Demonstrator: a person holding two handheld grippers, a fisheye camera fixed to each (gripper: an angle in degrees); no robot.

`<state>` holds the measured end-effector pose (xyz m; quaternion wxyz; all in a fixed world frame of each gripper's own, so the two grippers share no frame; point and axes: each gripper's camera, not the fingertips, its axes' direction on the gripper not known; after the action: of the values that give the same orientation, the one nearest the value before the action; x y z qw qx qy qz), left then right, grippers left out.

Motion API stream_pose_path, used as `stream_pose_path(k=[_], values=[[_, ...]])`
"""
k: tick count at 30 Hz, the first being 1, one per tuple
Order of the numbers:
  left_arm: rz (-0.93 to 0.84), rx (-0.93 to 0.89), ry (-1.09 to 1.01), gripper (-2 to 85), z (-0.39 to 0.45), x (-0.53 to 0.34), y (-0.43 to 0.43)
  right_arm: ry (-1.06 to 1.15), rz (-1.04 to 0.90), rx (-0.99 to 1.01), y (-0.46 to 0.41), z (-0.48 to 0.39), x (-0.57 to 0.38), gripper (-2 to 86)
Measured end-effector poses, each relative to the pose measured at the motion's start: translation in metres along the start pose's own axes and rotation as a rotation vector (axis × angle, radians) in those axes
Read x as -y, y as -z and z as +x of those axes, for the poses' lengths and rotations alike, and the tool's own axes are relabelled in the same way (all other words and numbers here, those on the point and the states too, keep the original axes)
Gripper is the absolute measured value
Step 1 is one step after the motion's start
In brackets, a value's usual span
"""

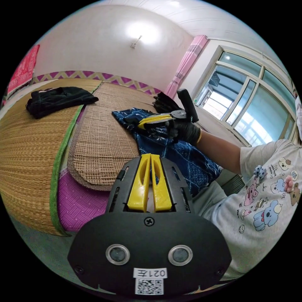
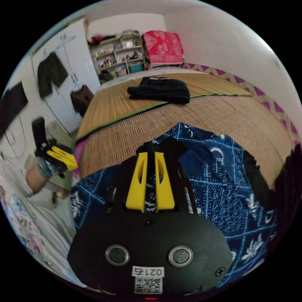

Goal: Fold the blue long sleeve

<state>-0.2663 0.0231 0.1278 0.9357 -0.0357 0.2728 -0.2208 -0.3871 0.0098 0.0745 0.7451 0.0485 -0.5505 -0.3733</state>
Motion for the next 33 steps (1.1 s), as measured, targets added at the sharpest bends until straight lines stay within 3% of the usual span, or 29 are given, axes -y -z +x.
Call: stream_pose_path(k=[5, 11, 15, 19, 22, 26, 27, 30, 33], values=[[0.019, -0.022, 0.009, -0.9, -0.005, 0.009, -0.009, -0.199, 0.152, 0.195, 0.068, 0.056, -0.027, 1.6], [0.023, -0.040, -0.002, -0.8, -0.004, 0.024, -0.034, -0.185, 0.314, 0.201, 0.200, 0.098, -0.093, 0.9], [0.061, -0.191, -0.016, 0.4, 0.012, 0.052, -0.070, -0.190, 0.229, 0.200, 0.201, 0.105, -0.097, 0.8], [-0.039, -0.063, -0.071, 11.5, 0.043, 0.087, -0.107, -0.184, 0.230, 0.266, 0.185, 0.105, -0.092, 0.7], [-0.124, 0.013, -0.057, 14.7, 0.033, 0.103, -0.133, -0.173, 0.239, 0.295, 0.185, 0.108, -0.089, 0.7], [-0.157, -0.084, 0.026, 13.0, -0.003, 0.123, -0.163, -0.179, 0.230, 0.343, 0.193, 0.124, -0.087, 0.7], [-0.153, -0.115, 0.043, 8.9, -0.013, 0.128, -0.170, -0.189, 0.235, 0.354, 0.196, 0.128, -0.088, 0.7], [-0.145, -0.114, 0.091, 0.3, -0.040, 0.134, -0.176, -0.244, 0.279, 0.403, 0.221, 0.152, -0.098, 0.7], [-0.153, -0.045, 0.146, -0.7, -0.071, 0.132, -0.170, -0.336, 0.426, 0.470, 0.265, 0.191, -0.127, 0.7]])
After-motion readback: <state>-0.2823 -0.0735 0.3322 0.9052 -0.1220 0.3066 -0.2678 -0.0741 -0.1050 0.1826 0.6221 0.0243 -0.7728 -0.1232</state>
